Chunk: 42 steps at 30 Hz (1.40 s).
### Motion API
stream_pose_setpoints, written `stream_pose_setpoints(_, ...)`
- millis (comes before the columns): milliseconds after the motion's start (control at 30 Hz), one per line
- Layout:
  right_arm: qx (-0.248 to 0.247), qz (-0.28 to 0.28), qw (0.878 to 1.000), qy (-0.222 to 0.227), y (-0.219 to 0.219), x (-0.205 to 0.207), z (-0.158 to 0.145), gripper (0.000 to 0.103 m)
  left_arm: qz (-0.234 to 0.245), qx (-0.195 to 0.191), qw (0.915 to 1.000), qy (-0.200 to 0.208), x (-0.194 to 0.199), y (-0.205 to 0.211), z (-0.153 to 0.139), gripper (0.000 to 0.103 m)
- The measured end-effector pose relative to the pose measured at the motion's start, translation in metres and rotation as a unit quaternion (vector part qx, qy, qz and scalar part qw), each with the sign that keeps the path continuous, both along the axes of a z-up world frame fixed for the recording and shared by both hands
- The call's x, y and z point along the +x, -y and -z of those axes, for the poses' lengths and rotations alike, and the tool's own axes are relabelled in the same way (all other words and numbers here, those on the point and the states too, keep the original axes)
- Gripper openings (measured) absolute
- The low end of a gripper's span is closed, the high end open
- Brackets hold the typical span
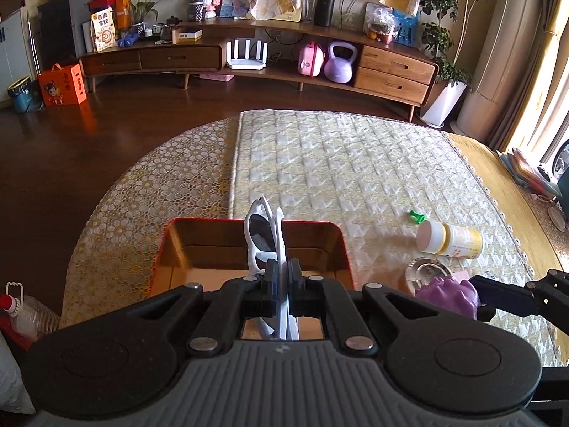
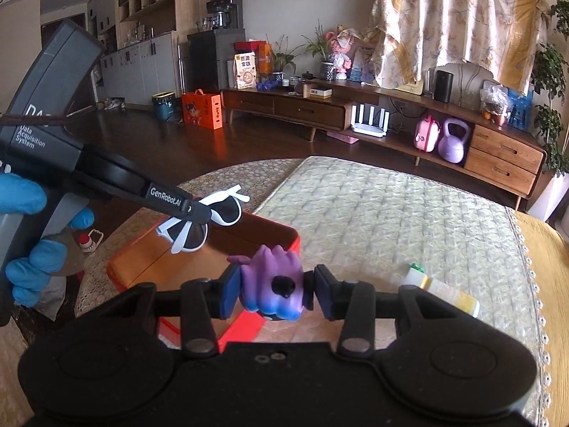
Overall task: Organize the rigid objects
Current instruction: 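Carry sunglasses with left tool while right tool drops purple toy into red tin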
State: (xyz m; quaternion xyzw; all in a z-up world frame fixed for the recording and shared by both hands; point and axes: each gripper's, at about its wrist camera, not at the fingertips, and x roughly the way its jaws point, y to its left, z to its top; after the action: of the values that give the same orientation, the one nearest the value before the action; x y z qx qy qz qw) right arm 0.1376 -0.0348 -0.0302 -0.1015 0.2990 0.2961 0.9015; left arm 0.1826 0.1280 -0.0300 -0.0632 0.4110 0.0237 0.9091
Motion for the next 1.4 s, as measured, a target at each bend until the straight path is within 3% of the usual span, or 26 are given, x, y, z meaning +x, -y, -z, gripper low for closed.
stream_pose_setpoints(333,-0.033,-0.034,0.999,-0.004,-0.057,0.036,0.027,0.044,-0.006,0.004,0.9997,-0.023,0.007,-0.037,0.033,0.005)
stream_pose_setpoints(833,-0.094,-0.055,0.994,-0.017,-0.096,0.077,0.079,0.044,-0.004,-0.001,0.9993,-0.037,0.027,-0.055,0.065,0.006)
stream_pose_setpoints(1100,-0.117,-0.068,0.991,0.008,-0.103,0.072,0.083,0.044,-0.013,-0.009,0.9985,-0.053,0.029,-0.062,0.077,0.006)
stream_pose_setpoints(1267,-0.105,-0.060,0.993,-0.006,-0.101,0.077,0.080,0.045,-0.019,-0.017,0.9978,-0.061,0.029,-0.064,0.081,0.006)
stream_pose_setpoints(1400,-0.098,-0.064,0.993,-0.024,-0.097,0.076,0.075,0.057,-0.028,-0.013,0.9972,-0.068,0.029,-0.066,0.083,0.007)
